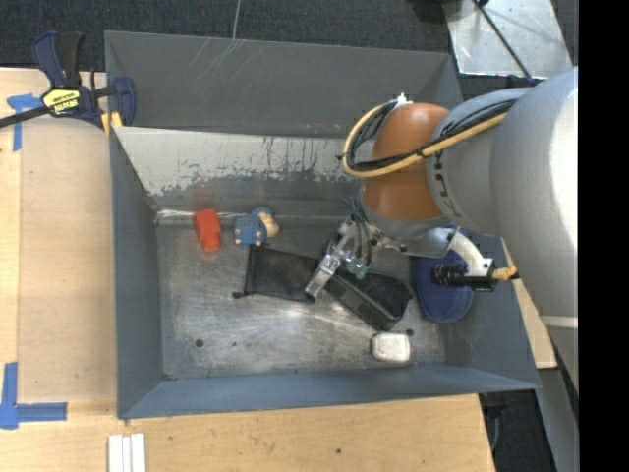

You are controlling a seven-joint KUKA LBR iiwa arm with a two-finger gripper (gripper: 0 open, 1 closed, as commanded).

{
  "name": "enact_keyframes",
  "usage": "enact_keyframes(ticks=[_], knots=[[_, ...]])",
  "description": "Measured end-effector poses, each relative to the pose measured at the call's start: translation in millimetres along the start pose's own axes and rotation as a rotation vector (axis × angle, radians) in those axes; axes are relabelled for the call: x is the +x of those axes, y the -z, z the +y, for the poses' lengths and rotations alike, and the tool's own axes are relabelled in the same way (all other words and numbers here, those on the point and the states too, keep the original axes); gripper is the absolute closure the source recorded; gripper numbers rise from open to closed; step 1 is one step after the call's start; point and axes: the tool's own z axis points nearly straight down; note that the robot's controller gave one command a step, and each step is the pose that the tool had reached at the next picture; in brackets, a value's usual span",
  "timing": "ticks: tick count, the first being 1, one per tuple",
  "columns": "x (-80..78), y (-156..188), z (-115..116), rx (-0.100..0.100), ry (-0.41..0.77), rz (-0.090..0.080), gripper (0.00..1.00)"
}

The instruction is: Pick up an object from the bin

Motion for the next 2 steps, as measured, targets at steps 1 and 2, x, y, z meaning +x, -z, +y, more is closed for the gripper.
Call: enact_keyframes(ticks=[1, 2], knots=[[0.2, 0, 0, 0.0, 0.0, 0.0, 1.0], [-0.7, 43, 0, 0.003, 0.002, 0.002, 1.0]])
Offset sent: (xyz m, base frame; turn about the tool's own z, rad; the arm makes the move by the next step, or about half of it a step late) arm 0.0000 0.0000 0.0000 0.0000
